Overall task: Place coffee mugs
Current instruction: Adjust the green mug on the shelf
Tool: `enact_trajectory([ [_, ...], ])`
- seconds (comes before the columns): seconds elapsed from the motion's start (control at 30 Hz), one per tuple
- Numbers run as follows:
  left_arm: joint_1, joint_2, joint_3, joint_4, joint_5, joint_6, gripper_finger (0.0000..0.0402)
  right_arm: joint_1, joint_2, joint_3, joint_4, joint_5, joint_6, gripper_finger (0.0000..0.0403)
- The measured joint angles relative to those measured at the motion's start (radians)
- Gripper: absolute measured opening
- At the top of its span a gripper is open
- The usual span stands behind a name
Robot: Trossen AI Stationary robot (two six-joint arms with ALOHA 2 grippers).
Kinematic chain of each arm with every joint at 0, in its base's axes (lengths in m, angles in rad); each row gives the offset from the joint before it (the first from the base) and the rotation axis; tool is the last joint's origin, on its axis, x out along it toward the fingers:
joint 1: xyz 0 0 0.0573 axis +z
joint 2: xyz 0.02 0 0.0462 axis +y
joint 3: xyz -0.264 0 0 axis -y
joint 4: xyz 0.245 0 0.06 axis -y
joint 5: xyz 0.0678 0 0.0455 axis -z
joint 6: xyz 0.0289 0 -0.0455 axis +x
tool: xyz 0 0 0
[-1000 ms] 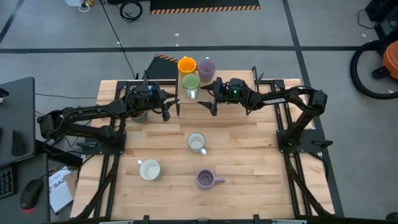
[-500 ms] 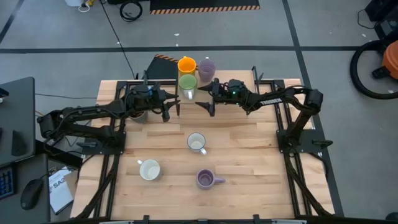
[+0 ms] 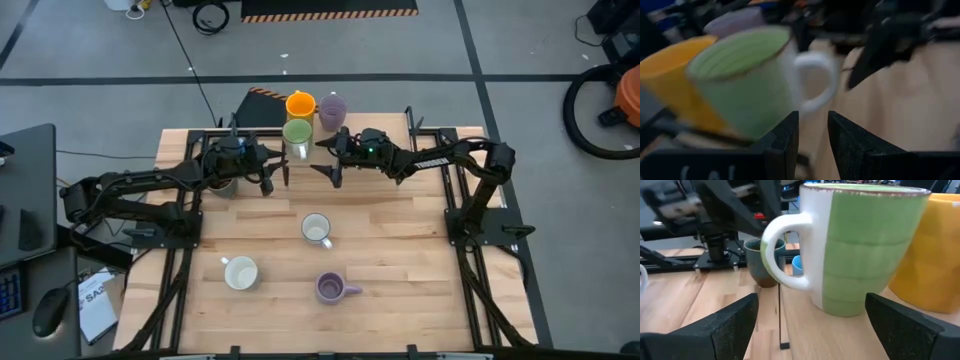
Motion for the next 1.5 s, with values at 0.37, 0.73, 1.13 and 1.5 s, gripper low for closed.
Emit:
enact_trajectory([
  [0.37, 0.005, 0.002, 0.000, -0.007, -0.291, 0.029, 0.0110, 0.015, 0.000, 0.000, 0.004, 0.199, -0.007, 0.0373],
  [0.73, 0.004, 0.002, 0.000, 0.033, -0.236, 0.010, 0.0110, 0.116, 0.000, 0.000, 0.075, 0.389, 0.026, 0.0373],
  [1.13, -0.002, 0.003, 0.000, 0.021, -0.197, -0.017, 0.0110, 0.195, 0.026, 0.015, 0.150, 0.606, 0.015, 0.0373],
  [1.5, -0.018, 0.002, 0.000, -0.036, -0.198, -0.038, 0.0110, 0.233, 0.069, 0.061, 0.121, 0.714, -0.027, 0.0373],
])
